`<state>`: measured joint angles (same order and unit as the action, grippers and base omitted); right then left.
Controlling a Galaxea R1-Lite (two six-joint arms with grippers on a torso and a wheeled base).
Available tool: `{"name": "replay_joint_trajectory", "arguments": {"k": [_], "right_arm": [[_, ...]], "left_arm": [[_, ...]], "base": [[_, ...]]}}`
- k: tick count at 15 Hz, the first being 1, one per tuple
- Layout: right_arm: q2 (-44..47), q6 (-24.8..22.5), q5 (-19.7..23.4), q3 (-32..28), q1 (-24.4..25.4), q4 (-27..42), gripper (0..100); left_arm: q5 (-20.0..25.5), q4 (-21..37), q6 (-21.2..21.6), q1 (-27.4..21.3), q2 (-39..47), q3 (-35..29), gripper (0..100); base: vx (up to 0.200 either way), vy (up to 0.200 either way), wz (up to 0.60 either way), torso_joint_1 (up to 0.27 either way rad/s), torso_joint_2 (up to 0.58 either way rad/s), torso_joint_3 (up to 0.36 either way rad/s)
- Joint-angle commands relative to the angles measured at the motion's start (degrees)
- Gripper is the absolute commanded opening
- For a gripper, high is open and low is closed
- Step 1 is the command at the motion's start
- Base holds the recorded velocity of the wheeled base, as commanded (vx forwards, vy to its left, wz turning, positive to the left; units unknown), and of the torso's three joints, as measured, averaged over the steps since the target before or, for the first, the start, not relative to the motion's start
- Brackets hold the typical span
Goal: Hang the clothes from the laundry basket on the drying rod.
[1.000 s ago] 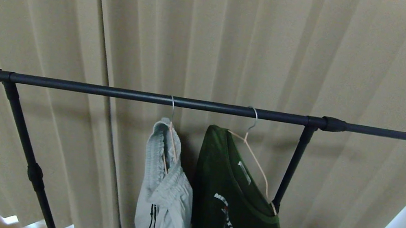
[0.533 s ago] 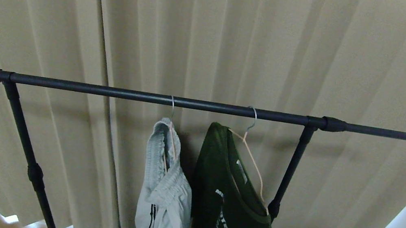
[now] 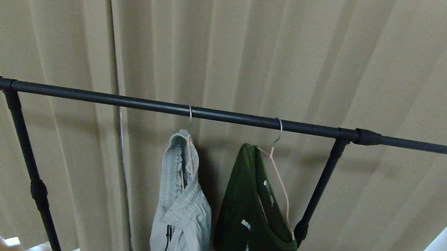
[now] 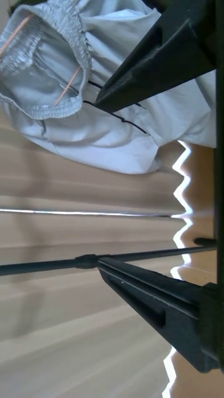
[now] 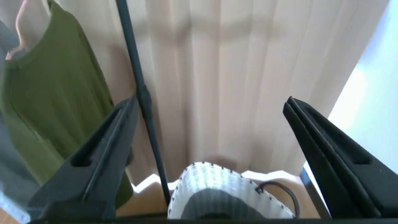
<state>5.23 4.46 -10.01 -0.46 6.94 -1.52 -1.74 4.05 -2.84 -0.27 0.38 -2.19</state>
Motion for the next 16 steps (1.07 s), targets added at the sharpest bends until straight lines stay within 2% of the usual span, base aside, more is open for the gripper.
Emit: {"name": "replay_joint_trajectory", "arguments": {"k": [1, 3, 6, 8, 10, 13, 15, 16], "right_arm": [[0.22, 0.02, 0.08, 0.46, 0.01, -0.06, 100], [0.22, 0.2, 1.13, 0.46, 0.01, 0.12, 100], [0.13, -0.07, 8.07, 0.46, 0.01, 0.38, 100], [0.22, -3.32, 12.91, 0.46, 0.01, 0.56, 100], [0.31, -6.66, 13.96, 0.11, -0.61, 2.75, 100], [0.57, -7.1, 14.14, -0.06, -10.01, 3.37, 100], [-3.82, -7.01, 15.28, 0.02, -7.73, 3.02, 100], [-5.23, -6.75, 17.22, 0.2, -7.2, 2.31, 100]], "left_arm": [[-0.01, 0.0, -0.06, 0.0, 0.15, 0.17, 100], [-0.01, 0.0, -0.06, 0.0, 0.15, 0.17, 100], [-0.01, 0.0, -0.06, 0.0, 0.15, 0.17, 100], [-0.01, 0.0, -0.06, 0.0, 0.15, 0.17, 100], [-0.01, 0.0, -0.06, 0.0, 0.15, 0.17, 100], [-0.01, 0.0, -0.06, 0.0, 0.15, 0.17, 100], [-0.01, 0.0, -0.06, 0.0, 0.24, 0.17, 100], [-0.01, 0.0, -0.06, 0.0, 0.15, 0.17, 100]], "base": [[0.0, 0.0, 0.0, 0.0, 0.0, 0.0], [0.0, 0.0, 0.0, 0.0, 0.0, 0.0], [0.0, 0.0, 0.0, 0.0, 0.0, 0.0], [0.0, 0.0, 0.0, 0.0, 0.0, 0.0], [0.0, 0.0, 0.0, 0.0, 0.0, 0.0], [0.0, 0.0, 0.0, 0.0, 0.0, 0.0], [0.0, 0.0, 0.0, 0.0, 0.0, 0.0], [0.0, 0.0, 0.0, 0.0, 0.0, 0.0]]}}
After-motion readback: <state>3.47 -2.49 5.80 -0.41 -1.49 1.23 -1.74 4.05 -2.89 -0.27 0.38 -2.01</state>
